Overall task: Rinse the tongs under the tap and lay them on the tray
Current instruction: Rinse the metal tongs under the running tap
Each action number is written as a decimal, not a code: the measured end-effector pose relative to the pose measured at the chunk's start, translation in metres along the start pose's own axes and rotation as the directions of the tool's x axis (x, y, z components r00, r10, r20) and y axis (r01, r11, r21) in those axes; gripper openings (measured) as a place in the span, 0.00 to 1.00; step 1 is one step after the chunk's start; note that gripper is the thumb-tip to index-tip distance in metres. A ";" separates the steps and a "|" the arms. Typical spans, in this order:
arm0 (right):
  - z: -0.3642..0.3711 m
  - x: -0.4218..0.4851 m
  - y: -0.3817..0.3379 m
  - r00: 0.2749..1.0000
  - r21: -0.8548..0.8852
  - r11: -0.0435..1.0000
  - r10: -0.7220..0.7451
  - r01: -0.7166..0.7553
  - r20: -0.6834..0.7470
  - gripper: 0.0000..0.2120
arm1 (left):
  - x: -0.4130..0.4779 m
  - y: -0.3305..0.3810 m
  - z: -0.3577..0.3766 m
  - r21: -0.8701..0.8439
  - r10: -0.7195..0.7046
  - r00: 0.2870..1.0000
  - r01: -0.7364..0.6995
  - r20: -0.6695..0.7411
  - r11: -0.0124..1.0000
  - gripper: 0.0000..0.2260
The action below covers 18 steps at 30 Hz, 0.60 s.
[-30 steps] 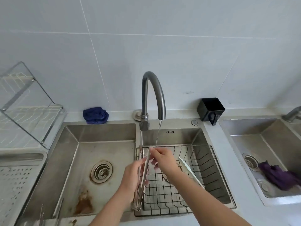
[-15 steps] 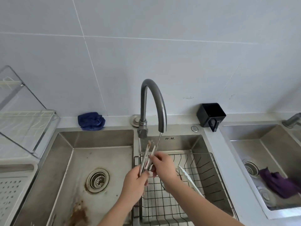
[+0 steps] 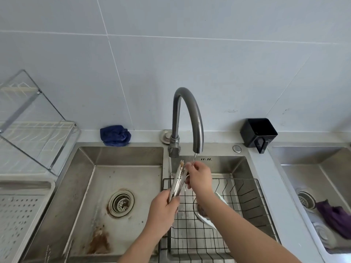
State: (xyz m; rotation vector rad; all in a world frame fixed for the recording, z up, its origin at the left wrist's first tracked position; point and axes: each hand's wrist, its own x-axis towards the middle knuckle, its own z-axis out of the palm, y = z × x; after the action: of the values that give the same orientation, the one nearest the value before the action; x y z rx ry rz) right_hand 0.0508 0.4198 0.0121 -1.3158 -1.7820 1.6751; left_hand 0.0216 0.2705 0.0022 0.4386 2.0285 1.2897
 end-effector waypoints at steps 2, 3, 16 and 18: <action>0.006 -0.005 0.002 0.999 -0.008 1.000 -0.006 0.006 0.035 0.08 | 0.001 -0.001 -0.001 0.004 -0.008 1.000 0.008 -0.022 1.000 0.09; 0.007 -0.008 0.005 0.998 -0.011 1.000 0.003 -0.002 0.066 0.08 | 0.002 -0.002 -0.001 0.008 -0.011 0.999 0.011 -0.030 1.000 0.09; -0.006 -0.001 0.007 0.957 0.302 0.945 0.033 -0.123 0.289 0.09 | 0.005 -0.002 -0.007 -0.446 -0.145 0.988 0.156 0.059 0.881 0.09; -0.007 -0.002 0.005 0.948 0.367 0.913 0.061 -0.180 0.314 0.12 | 0.005 0.000 -0.005 -0.533 -0.154 0.983 0.181 0.095 0.827 0.09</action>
State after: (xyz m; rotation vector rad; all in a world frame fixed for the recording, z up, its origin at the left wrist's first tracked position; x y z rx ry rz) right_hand 0.0595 0.4216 0.0096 -1.0562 -1.4168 2.2578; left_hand 0.0150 0.2701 0.0014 0.0207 1.5237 1.6394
